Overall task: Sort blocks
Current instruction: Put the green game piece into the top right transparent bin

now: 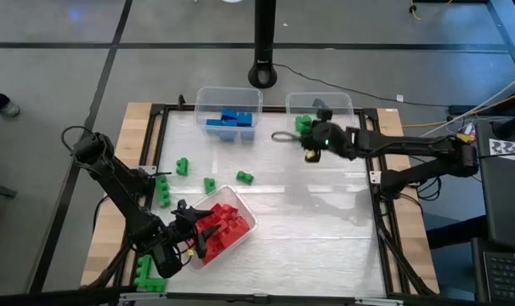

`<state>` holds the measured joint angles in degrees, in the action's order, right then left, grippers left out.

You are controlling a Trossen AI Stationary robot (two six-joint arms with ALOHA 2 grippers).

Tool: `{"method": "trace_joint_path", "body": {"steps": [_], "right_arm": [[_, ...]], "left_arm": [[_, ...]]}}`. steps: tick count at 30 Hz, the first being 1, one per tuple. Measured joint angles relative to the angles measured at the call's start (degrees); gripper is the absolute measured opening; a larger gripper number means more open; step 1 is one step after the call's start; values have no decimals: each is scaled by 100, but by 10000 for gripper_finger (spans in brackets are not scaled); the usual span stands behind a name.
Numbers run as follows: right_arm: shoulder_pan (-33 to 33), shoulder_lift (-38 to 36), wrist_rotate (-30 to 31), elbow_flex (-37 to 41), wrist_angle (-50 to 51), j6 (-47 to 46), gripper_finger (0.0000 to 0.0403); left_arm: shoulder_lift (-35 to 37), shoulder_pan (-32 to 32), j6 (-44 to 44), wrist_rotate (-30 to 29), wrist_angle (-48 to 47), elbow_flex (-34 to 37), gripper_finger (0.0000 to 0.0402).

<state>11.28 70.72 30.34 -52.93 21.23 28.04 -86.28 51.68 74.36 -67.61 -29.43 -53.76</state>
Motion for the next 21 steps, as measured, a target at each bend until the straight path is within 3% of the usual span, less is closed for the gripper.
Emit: {"method": "trace_joint_path", "body": {"steps": [9,16,21], "right_arm": [[1405,-7,-479,6,3,300,142],[1915,36,-818,11,-22,382,146],[1963,69,-938,15,5,388,205]], "left_arm": [[0,0,13,4,2,0,235],[0,-20,-91,6,4,0,235],[0,-80,-89,7,9,0,235]]}}
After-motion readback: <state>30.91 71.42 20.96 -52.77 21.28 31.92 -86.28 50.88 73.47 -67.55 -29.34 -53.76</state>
